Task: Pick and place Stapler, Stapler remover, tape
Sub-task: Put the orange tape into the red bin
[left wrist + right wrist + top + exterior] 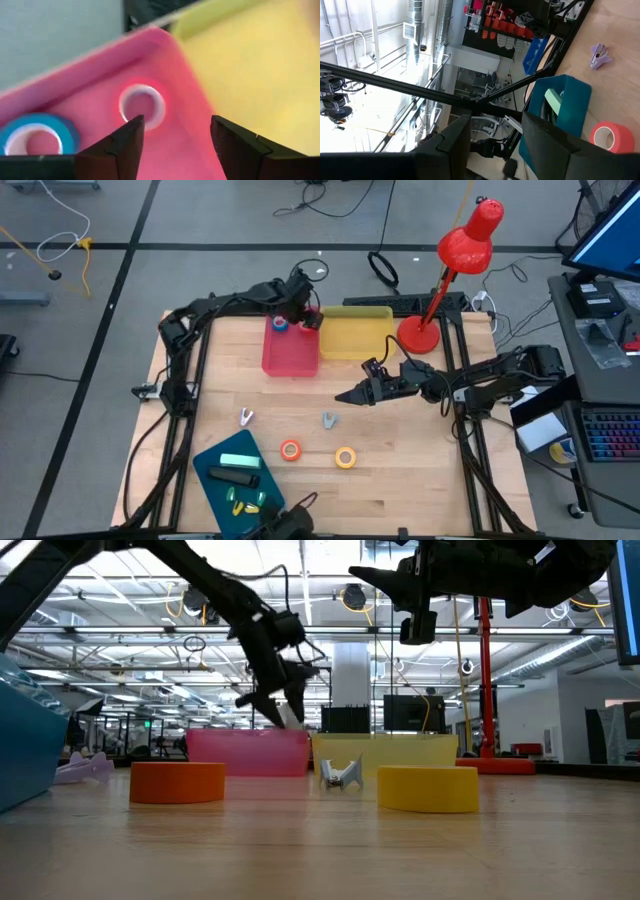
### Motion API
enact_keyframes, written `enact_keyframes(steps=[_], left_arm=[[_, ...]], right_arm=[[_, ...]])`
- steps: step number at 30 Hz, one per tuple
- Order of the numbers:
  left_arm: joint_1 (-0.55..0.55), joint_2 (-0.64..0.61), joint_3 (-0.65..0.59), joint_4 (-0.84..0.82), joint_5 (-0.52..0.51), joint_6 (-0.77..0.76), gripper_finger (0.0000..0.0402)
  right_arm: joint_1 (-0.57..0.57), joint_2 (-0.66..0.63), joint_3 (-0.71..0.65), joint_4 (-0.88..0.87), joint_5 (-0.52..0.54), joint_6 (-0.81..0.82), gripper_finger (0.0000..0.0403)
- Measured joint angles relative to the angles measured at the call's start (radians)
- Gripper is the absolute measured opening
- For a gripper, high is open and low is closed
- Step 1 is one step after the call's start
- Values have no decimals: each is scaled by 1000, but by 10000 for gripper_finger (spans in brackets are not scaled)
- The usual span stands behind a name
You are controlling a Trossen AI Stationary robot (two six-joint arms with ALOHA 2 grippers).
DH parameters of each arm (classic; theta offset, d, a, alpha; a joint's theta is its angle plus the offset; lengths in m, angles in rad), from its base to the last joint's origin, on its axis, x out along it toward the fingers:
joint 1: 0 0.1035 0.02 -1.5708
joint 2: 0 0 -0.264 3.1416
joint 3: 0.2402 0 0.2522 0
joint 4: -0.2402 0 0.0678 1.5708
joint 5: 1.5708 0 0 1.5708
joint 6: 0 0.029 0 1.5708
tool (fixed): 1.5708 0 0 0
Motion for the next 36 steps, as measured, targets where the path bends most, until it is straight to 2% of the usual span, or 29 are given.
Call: enact_keyframes(steps=[5, 9, 13, 17, 23, 28, 31, 36], left_arm=[[-53, -125, 0, -161, 109, 62, 229], [-176, -245, 0, -330, 116, 174, 230], [-350, -333, 0, -443, 74, 239, 230], [-540, -362, 0, -496, -29, 257, 230], [-775, -326, 0, -503, -142, 280, 230], [-890, -241, 0, -497, -231, 241, 230], [-922, -172, 0, -489, -234, 185, 230], [-953, -69, 0, -486, -164, 133, 230]], right_arm=[[-2, 0, 0, 1, -31, 0, 168], [-12, 0, 0, 0, -76, -45, 167], [-31, 0, 0, 0, -140, -93, 169], [-48, 0, 0, 0, -214, -120, 169], [-55, 0, 0, 0, -272, -124, 167], [-55, 0, 0, 0, -288, -124, 168], [-55, 0, 0, -1, -288, -124, 169], [-55, 0, 0, -4, -321, -124, 167]])
